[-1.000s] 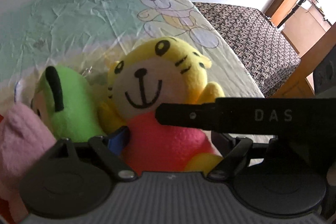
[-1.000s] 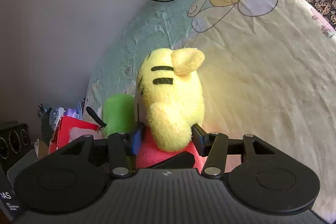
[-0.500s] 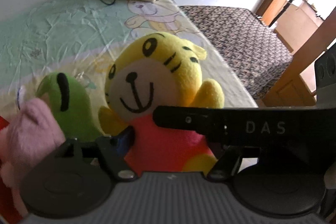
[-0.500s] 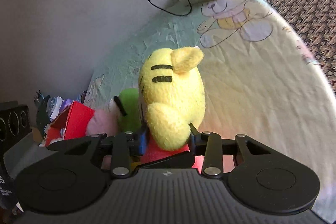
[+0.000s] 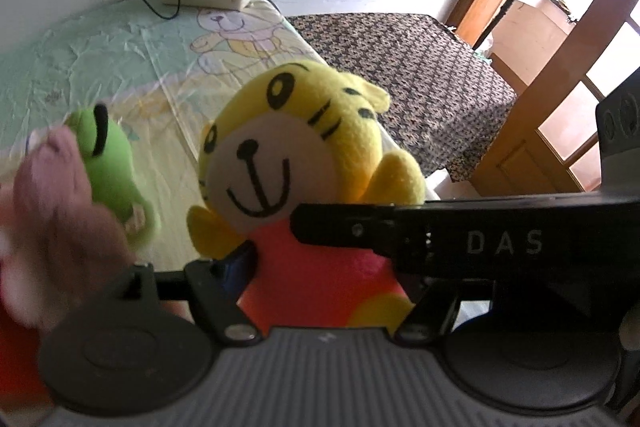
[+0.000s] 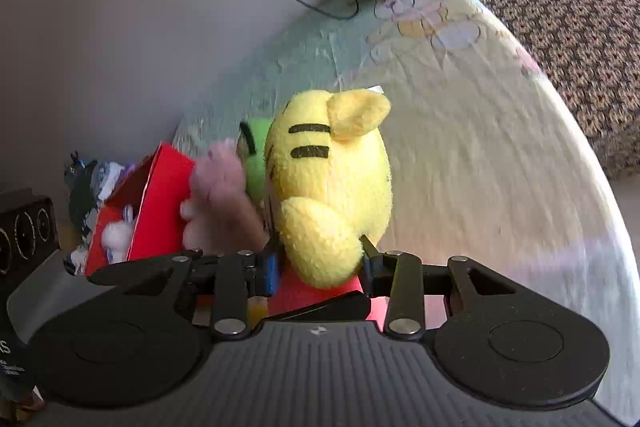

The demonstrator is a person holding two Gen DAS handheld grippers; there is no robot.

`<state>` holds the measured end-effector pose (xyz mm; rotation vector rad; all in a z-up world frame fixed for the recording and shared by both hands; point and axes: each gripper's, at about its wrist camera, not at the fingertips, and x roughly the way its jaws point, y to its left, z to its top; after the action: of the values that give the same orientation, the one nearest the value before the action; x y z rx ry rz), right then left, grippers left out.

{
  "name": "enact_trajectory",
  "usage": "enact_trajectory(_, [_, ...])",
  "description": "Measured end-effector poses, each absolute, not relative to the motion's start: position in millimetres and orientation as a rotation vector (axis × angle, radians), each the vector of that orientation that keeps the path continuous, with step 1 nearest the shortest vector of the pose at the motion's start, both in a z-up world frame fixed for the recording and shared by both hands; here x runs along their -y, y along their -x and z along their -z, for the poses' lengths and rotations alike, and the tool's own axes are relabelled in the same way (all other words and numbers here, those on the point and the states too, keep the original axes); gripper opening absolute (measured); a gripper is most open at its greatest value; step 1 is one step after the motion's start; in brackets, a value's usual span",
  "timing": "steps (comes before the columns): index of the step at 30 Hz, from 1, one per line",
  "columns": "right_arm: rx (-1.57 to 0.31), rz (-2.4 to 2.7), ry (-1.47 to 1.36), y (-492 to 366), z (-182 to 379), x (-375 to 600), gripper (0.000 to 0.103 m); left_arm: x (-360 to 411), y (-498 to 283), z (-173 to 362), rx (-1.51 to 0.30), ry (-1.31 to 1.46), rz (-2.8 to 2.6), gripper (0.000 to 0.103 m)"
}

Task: Organize objects
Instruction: 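Lift the yellow tiger with the right gripper and carry it to the red box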

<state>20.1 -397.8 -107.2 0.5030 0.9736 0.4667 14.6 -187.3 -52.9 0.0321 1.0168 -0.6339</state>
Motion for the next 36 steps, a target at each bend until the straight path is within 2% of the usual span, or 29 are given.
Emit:
enact_trajectory(11, [-1.013,-0.457,-0.459,36,102,352,0.040,144,35,52,-1.054,-0.011,0.694,0.071])
enact_trajectory(36, [-1.107,-0.583,-0.360,107,104,165,0.040,-62,92,54,-1.072,-0.002,0.647,0.070])
